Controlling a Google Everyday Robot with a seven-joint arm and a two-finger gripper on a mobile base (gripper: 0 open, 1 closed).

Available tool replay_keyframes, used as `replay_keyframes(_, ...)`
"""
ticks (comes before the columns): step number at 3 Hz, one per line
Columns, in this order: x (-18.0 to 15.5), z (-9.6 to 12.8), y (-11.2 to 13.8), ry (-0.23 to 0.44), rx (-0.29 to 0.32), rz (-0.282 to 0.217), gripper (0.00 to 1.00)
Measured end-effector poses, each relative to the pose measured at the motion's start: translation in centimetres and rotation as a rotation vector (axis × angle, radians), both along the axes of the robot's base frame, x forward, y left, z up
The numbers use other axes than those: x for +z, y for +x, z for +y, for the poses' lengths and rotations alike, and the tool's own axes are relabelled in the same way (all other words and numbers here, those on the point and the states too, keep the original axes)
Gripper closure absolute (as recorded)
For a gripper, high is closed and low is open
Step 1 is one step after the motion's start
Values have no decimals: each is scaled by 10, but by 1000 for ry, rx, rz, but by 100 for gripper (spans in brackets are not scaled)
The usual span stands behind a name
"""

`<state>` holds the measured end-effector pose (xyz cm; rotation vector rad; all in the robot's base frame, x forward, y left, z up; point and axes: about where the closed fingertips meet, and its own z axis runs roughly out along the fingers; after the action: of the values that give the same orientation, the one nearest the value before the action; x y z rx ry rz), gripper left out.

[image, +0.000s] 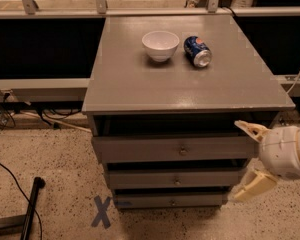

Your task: Open top drawer

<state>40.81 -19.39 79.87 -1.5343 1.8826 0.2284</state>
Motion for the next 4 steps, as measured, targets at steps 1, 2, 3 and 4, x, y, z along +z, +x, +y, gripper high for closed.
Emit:
replay_keyframes(1, -16, 1, 6, -32, 25, 26, 0)
replay_keyframes(2, -42, 5, 10, -169, 95, -22, 0)
replay_keyframes(3, -66, -5, 24, -280, 103, -99, 0)
replay_keyframes(4, -79, -18, 44, -312, 101, -152, 0)
